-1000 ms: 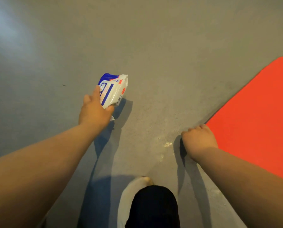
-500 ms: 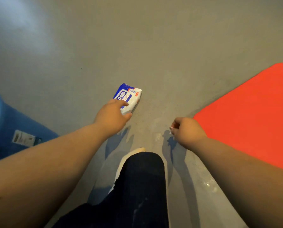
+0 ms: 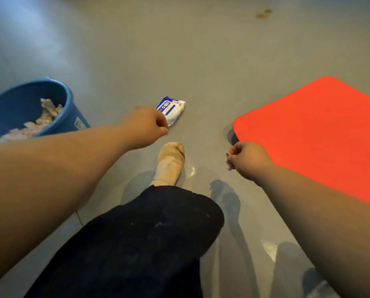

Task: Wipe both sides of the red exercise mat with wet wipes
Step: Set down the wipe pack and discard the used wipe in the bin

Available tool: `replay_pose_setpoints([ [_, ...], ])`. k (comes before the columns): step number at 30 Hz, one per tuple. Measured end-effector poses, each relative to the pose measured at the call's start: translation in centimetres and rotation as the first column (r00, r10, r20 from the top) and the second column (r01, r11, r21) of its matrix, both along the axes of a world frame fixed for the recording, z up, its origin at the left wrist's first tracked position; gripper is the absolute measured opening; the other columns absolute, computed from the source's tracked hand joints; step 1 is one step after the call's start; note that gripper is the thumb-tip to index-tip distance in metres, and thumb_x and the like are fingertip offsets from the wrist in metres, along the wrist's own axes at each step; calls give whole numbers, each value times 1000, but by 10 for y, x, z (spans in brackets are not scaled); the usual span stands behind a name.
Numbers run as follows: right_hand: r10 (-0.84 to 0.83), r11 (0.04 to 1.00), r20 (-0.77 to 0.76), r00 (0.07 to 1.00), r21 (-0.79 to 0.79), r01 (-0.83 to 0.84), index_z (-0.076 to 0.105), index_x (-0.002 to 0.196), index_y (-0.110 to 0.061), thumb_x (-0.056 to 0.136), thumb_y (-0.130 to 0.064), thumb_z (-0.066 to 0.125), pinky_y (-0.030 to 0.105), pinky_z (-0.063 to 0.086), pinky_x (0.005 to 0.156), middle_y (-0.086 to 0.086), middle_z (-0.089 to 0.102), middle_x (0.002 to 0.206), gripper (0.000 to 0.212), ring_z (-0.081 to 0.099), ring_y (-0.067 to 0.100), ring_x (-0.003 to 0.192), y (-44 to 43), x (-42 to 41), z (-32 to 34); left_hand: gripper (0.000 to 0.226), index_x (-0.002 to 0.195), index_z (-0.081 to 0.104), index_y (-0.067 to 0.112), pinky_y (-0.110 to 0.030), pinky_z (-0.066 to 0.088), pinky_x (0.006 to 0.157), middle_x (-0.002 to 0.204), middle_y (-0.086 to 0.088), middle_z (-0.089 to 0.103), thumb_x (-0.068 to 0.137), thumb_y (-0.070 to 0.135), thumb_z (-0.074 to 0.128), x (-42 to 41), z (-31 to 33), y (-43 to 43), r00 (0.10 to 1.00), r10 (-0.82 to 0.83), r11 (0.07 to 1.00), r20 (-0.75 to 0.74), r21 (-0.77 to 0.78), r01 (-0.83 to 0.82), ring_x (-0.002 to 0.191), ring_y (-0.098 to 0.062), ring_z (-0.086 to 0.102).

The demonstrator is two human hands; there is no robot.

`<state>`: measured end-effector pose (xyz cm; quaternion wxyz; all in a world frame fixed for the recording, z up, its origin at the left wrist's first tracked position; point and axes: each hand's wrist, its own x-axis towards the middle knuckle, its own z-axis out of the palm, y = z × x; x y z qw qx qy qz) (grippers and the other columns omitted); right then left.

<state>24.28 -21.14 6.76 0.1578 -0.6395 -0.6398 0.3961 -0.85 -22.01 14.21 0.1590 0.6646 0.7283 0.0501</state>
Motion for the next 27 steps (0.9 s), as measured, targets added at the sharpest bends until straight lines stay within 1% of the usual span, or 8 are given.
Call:
replay_pose_setpoints([
  [7, 2, 1000, -124, 992, -26, -5, 54, 70, -7, 84, 7, 51, 45, 56, 76, 12, 67, 72, 20, 66, 24, 62, -57, 13, 32, 11, 84, 69, 26, -26, 45, 76, 92, 5, 65, 88, 23, 59, 29, 51, -49, 991, -95, 994, -97, -54, 90, 89, -18, 57],
  [10, 26, 997, -128, 991, -74, -35, 56, 75, -5, 83, 9, 48, 38, 55, 71, 12, 66, 72, 17, 64, 21, 60, -62, 12, 28, 14, 90, 71, 24, -26, 45, 78, 96, 3, 67, 90, 23, 58, 29, 22, -59, 999, -8, 999, -49, -51, 6, 89, -17, 57],
  [13, 39, 993, -97, 995, -105, -49, 58, 77, -4, 83, 8, 49, 26, 53, 60, 10, 68, 71, 16, 64, 17, 58, -61, 2, 11, 16, 95, 72, 20, -24, 43, 76, 98, 1, 69, 91, 20, 57, 17, -26, -79, 999, 49, 986, -13, -160, -51, 86, -15, 57],
  [17, 63, 983, -64, 996, -168, -73, 62, 72, -9, 84, -2, 58, 31, 52, 69, 9, 72, 77, 14, 67, 17, 69, -62, -21, -22, 15, 96, 72, 16, -24, 41, 73, 93, -2, 69, 90, 16, 58, -4, -76, -100, 987, 158, 959, 38, -245, -144, 85, -17, 60],
  [20, 65, 968, -70, 995, -239, -80, 65, 79, -5, 86, -11, 65, 31, 54, 71, 6, 72, 77, 9, 66, 15, 69, -55, -44, -40, 10, 90, 72, 18, -28, 48, 77, 90, -2, 70, 88, 16, 62, -20, -108, -104, 962, 260, 927, 83, -300, -225, 88, -19, 64],
  [22, 34, 956, -116, 993, -287, -66, 66, 84, -1, 85, -12, 67, 28, 52, 65, 10, 71, 80, 12, 64, 15, 66, -47, -62, -46, 12, 96, 72, 16, -26, 51, 81, 93, -2, 71, 84, 15, 69, -22, -121, -101, 900, 345, 905, 265, -348, -245, 87, -16, 65],
  [25, 8, 934, -192, 981, -350, -77, 66, 90, 4, 86, -10, 66, 23, 47, 54, 15, 70, 84, 15, 60, 14, 60, -34, -92, -46, 30, 110, 65, 18, -21, 51, 75, 98, -3, 69, 82, 12, 73, -14, -120, -86, 641, 491, 847, 589, -495, -194, 86, -12, 64],
  [27, -10, 921, -238, 971, -381, -84, 66, 93, 2, 87, -10, 64, 23, 46, 55, 16, 70, 85, 14, 60, 15, 61, -25, -111, -42, 28, 109, 63, 18, -20, 52, 75, 98, -4, 69, 83, 10, 71, -8, -113, -66, 524, 532, 832, 665, -525, -178, 84, -10, 64],
])
